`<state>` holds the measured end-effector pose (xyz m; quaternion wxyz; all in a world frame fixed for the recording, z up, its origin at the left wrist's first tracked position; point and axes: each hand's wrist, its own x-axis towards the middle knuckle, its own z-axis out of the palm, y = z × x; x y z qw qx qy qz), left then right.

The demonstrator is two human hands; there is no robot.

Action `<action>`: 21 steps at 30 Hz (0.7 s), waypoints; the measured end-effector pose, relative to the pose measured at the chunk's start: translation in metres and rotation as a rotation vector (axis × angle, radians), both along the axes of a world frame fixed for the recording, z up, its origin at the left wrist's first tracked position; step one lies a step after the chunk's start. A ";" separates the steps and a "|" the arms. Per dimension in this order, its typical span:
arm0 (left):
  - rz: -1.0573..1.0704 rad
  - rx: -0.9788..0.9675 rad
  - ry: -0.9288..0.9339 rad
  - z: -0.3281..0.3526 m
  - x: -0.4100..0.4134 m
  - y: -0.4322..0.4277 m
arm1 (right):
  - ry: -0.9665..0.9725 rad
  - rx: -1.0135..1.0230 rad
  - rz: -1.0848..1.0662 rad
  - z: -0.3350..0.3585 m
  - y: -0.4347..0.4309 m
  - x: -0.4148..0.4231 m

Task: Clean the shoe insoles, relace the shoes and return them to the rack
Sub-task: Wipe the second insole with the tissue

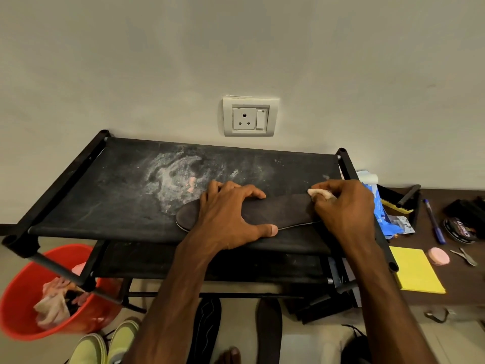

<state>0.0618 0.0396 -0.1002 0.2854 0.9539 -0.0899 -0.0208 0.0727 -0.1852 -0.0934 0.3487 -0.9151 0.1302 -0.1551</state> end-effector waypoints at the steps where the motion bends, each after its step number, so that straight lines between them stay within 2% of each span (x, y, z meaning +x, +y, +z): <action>1: 0.003 -0.003 0.000 0.000 0.000 0.000 | 0.010 -0.003 -0.004 0.001 -0.001 0.000; 21: 0.021 -0.012 0.003 0.001 0.000 -0.001 | 0.233 -0.170 -0.055 0.010 -0.014 -0.004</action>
